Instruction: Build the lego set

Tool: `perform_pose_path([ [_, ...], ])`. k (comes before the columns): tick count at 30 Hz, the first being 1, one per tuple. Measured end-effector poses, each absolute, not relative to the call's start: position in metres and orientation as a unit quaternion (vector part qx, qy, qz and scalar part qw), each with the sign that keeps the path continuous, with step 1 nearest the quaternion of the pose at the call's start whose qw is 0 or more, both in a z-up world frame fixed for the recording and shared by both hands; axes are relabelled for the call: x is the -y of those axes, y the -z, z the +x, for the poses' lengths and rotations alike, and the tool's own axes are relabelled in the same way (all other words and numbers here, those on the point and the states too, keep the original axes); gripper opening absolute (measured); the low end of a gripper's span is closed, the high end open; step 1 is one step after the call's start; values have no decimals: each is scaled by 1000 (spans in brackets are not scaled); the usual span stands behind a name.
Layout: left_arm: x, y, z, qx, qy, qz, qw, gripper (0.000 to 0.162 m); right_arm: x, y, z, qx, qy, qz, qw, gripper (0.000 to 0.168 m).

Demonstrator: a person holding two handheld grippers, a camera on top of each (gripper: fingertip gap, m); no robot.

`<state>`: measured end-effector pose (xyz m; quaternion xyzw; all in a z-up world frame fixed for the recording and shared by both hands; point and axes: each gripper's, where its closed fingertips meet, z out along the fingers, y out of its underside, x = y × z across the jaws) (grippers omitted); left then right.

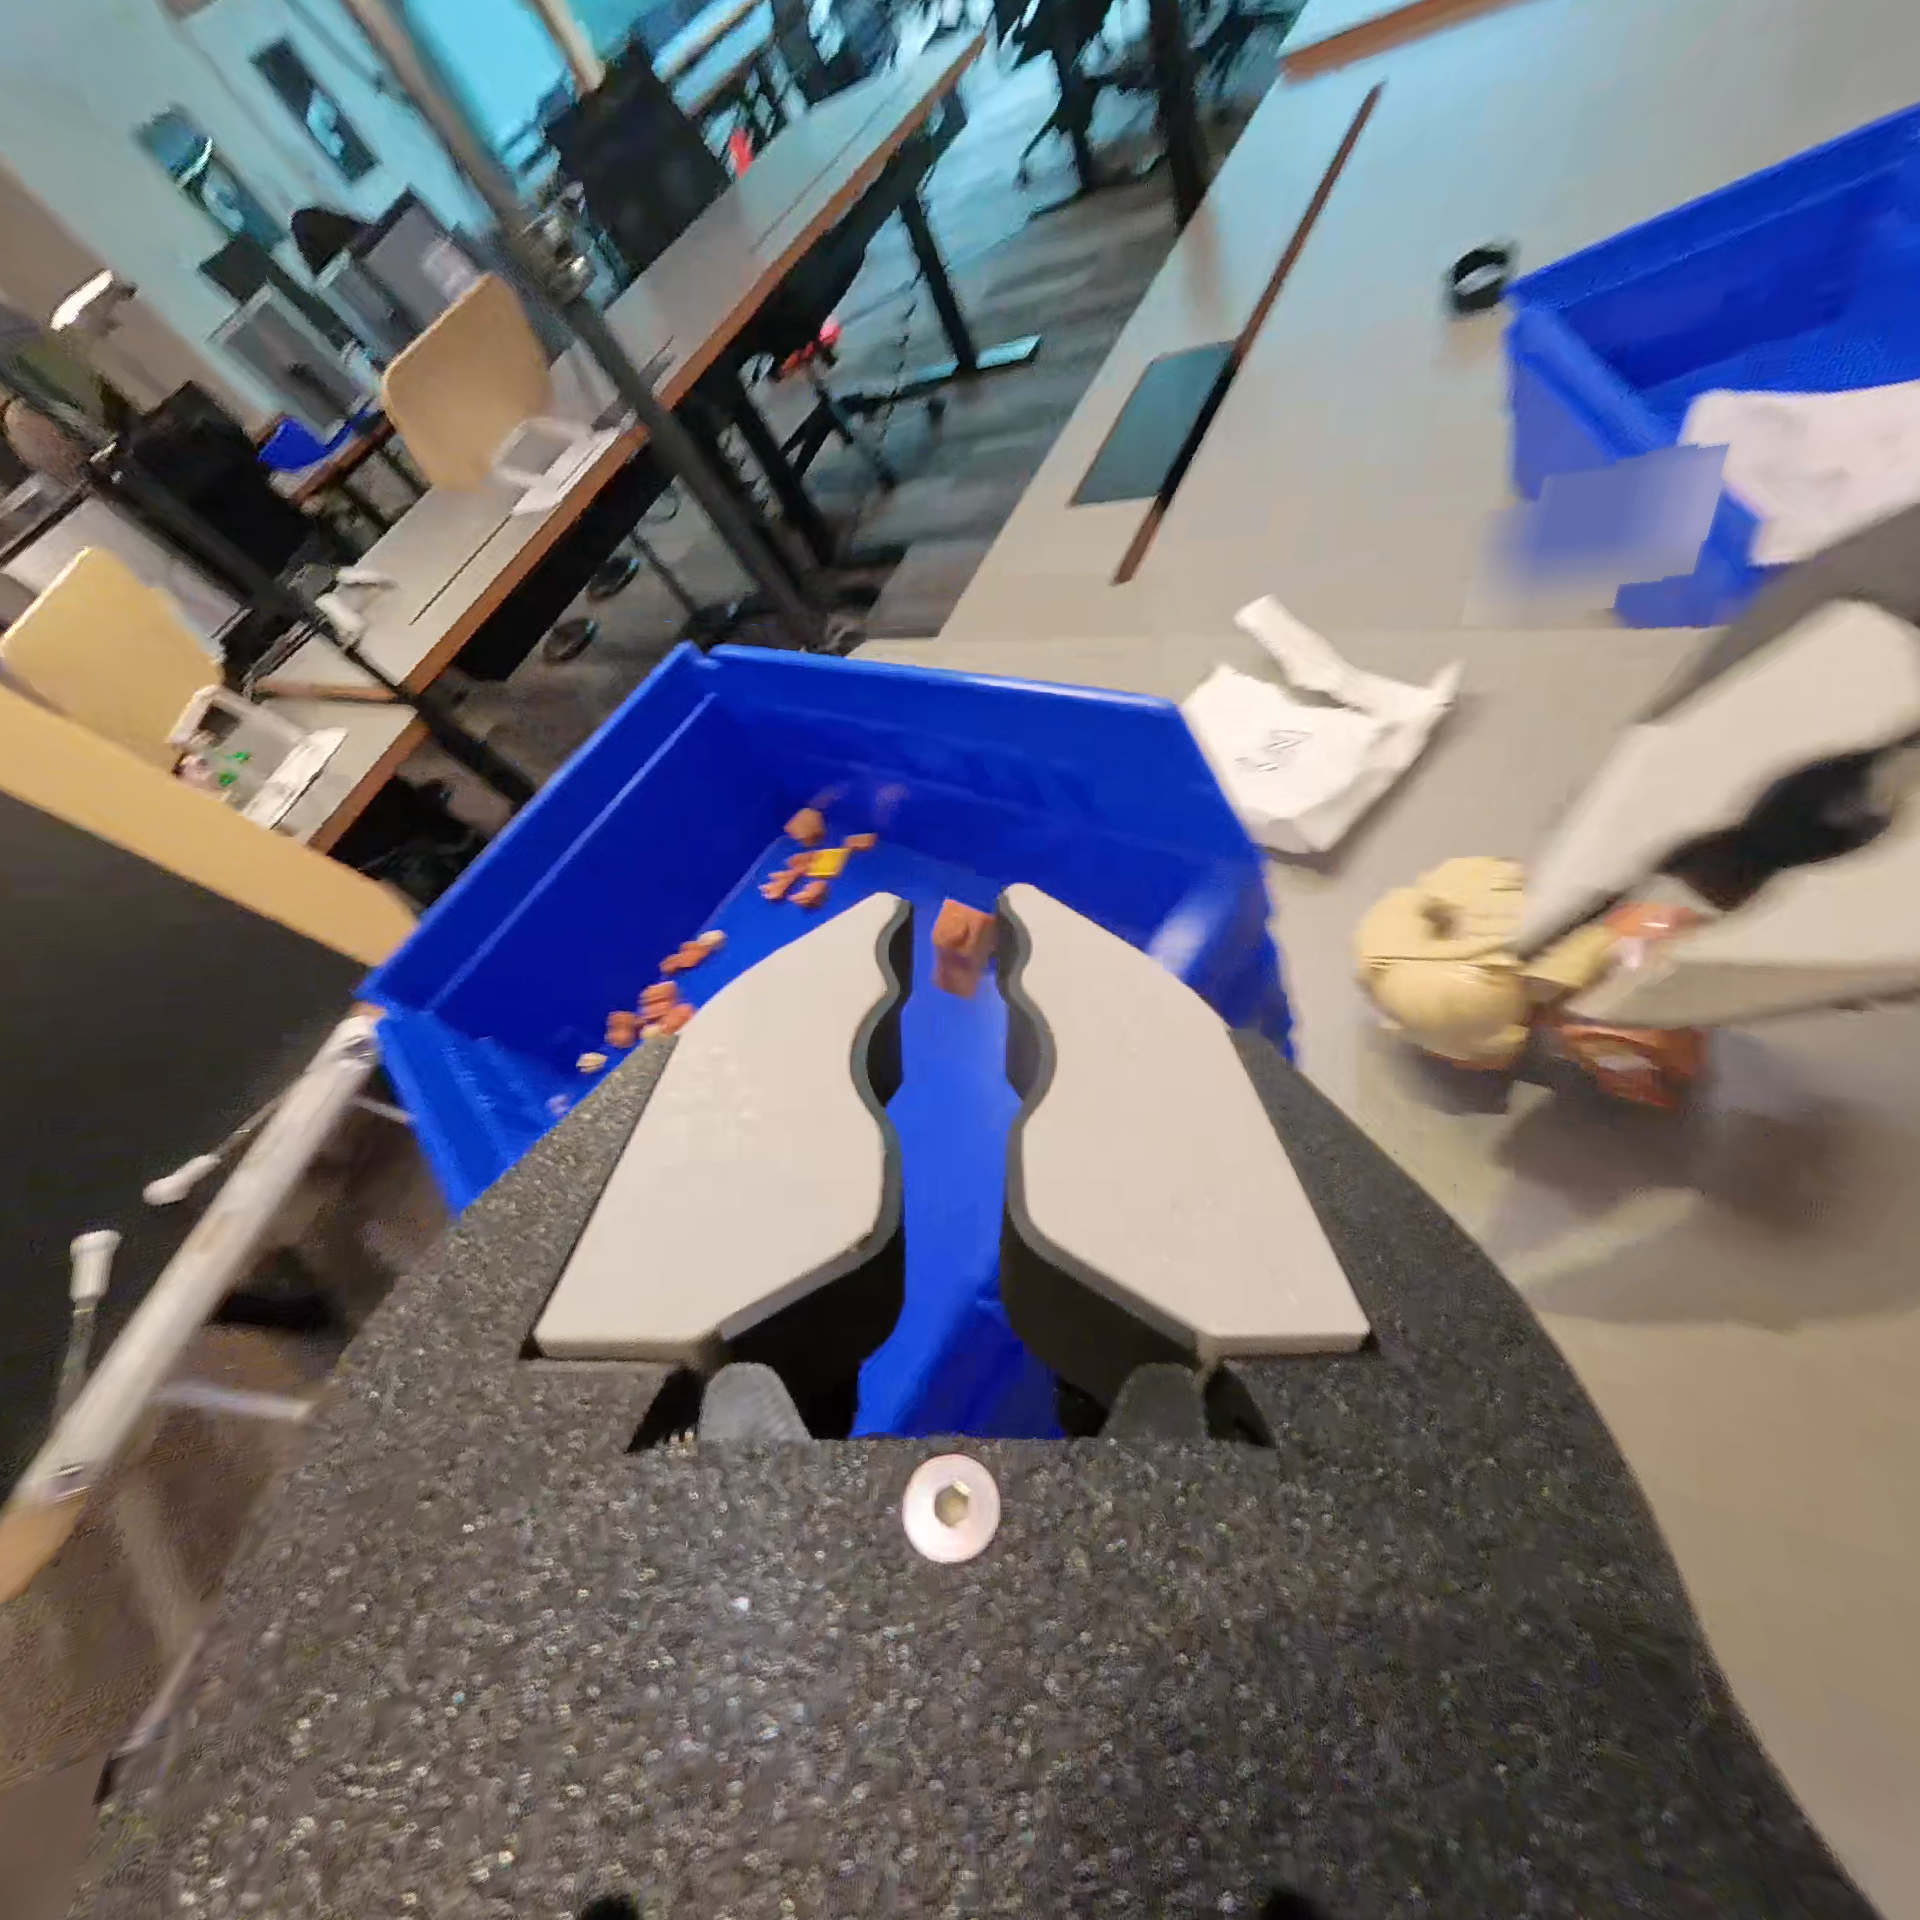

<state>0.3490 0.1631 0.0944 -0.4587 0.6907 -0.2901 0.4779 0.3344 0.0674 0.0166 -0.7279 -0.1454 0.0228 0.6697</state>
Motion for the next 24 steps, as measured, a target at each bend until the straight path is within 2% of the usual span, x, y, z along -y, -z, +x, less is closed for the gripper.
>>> perform_pose_path([
  [5,-218,-77,395,-737,166,-493,432,33,-67,-12,337,146,-26,-731,666,11],
  [10,-272,-10,397,-834,-62,-460,297,31,-69,-6,333,158,-25,-739,655,11],
  [14,-308,16,389,-871,-208,-399,197,29,-70,-4,329,166,-28,-741,650,11],
  [24,-315,43,396,-896,-203,-385,87,33,-69,-2,327,172,-35,-743,646,11],
])
